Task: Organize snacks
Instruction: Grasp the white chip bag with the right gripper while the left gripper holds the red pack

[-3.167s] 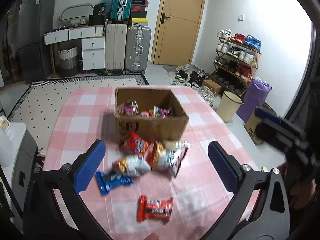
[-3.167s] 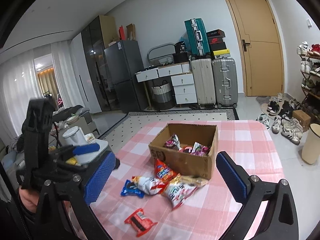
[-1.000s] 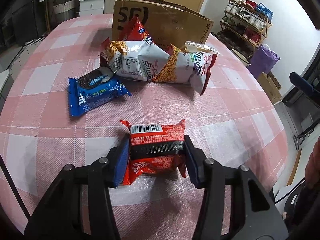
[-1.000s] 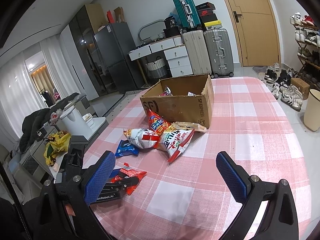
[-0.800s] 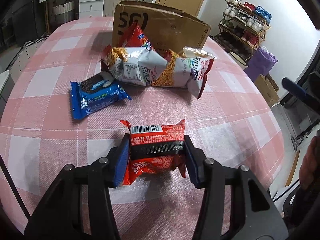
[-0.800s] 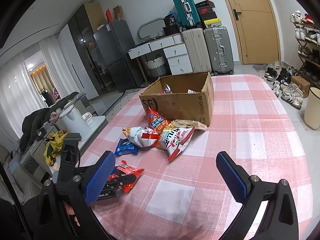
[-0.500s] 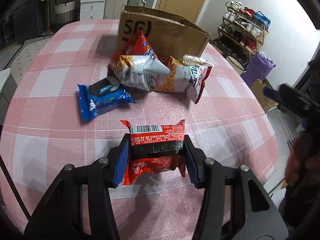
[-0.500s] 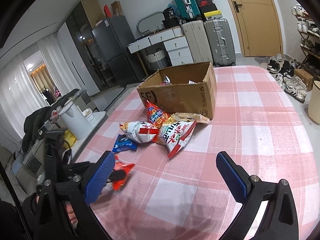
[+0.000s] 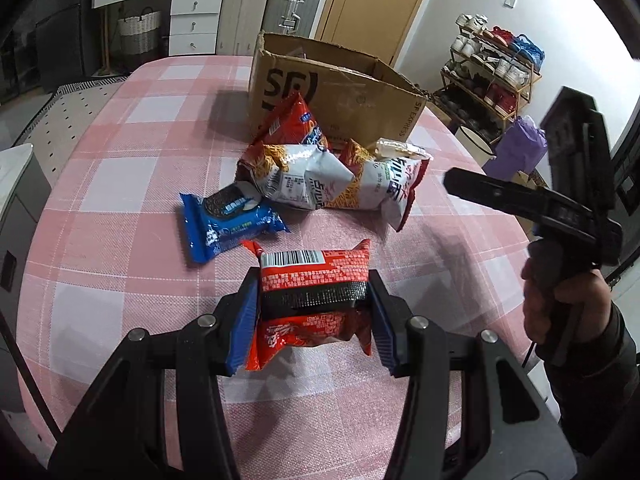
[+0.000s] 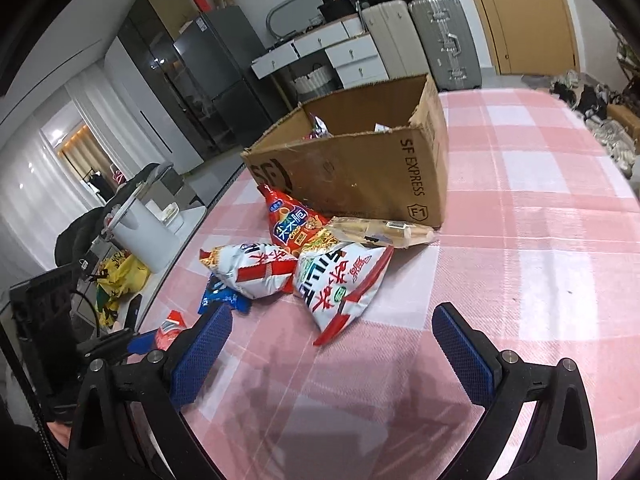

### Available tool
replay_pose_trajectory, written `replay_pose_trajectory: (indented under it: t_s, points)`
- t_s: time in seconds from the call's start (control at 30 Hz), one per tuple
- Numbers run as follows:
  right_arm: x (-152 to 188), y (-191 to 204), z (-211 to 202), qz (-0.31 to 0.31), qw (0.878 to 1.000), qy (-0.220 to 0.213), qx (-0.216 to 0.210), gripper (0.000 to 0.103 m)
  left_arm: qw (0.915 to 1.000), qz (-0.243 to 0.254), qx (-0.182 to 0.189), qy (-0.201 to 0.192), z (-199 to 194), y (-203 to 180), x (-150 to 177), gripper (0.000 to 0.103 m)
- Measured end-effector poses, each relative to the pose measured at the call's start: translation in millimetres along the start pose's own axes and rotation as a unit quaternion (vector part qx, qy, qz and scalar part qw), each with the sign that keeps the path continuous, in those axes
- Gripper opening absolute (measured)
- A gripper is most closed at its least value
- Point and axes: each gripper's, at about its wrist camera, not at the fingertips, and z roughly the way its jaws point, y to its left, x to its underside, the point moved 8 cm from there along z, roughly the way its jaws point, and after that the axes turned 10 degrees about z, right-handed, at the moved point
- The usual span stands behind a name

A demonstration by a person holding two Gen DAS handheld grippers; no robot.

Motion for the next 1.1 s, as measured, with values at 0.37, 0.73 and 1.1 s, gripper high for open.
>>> replay_pose_trajectory:
  t_s: [0.37,0.73,1.1]
  points:
    - [-17,-7,52,0.041,0.998,0.037,-0.026,0.102,0.9999,-0.004,-0.002,-0.012,-10,6,-15,0.048]
    - [-20,-8,86,0.059,0.996,0.057,-0.03,0.084,0.9999,-0.012,0.002,0.001,-1,15,-15,0.048]
    - [-11,-9,81,0.069,0.995,0.048,-0.055,0.04,0.9999,-0.016,0.001,0.001,0,15,-15,0.048]
